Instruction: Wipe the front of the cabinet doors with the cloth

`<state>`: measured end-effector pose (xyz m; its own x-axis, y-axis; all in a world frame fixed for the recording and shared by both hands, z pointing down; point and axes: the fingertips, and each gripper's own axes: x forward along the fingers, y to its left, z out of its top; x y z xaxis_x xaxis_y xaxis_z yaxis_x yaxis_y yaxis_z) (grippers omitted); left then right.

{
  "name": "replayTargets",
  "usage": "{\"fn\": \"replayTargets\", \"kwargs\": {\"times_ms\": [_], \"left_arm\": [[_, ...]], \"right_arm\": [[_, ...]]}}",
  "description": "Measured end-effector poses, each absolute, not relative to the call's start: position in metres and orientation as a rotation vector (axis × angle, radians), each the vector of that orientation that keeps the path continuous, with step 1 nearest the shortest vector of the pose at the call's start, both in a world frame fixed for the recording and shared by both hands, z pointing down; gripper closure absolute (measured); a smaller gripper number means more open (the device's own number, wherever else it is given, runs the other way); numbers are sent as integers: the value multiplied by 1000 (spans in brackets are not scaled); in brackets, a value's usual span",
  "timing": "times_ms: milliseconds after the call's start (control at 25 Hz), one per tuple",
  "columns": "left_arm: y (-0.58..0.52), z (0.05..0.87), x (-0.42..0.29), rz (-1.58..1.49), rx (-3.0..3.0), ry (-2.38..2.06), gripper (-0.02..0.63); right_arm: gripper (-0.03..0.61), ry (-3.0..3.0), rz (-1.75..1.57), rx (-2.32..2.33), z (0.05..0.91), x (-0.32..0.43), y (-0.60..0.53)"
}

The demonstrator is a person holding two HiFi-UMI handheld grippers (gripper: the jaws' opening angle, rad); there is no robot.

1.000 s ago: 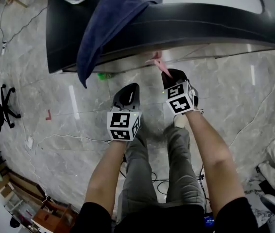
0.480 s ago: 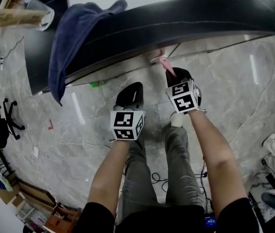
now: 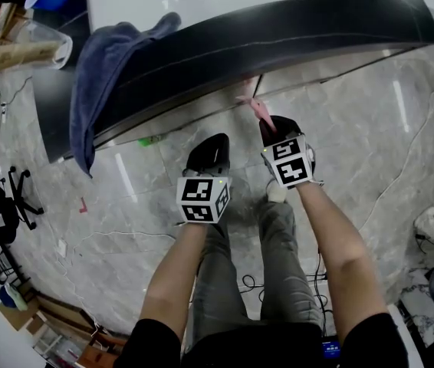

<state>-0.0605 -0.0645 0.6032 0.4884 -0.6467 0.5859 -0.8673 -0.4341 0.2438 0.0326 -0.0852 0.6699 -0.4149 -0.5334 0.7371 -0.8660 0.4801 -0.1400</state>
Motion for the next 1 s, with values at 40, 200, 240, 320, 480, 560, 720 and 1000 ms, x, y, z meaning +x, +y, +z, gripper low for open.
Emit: {"fn": "replayTargets", "kwargs": {"times_ms": [40,200,240,320,480,560,720,1000], "left_arm": [[-64,602,-60,560,2220,-1243,604],[-60,595,-58,550,2211,-1237,603],[-58,593,-57,542,2202,-1234,603],[-53,586,-56,532,2197,-1228,604],[-41,572,-58,527,2188,-1236,603],[-34,560,-60,521,2177,-1243,604],[-18,536,-59,503,2160,-1240,604],[2,488,-48,419,2141,-1266,604]], "right_arm": [[537,-2103,692,1152,669,33,-82],[537,-2115,711,1170,658,33,-72],[537,-2121,713,1173,654,32,-69],[537,-2135,716,1174,644,29,-64],[537,-2174,734,1181,619,21,-54],[537,-2199,735,1187,602,19,-47],[537,-2226,724,1233,562,27,-35],[537,-2278,708,1255,491,40,-10]]}}
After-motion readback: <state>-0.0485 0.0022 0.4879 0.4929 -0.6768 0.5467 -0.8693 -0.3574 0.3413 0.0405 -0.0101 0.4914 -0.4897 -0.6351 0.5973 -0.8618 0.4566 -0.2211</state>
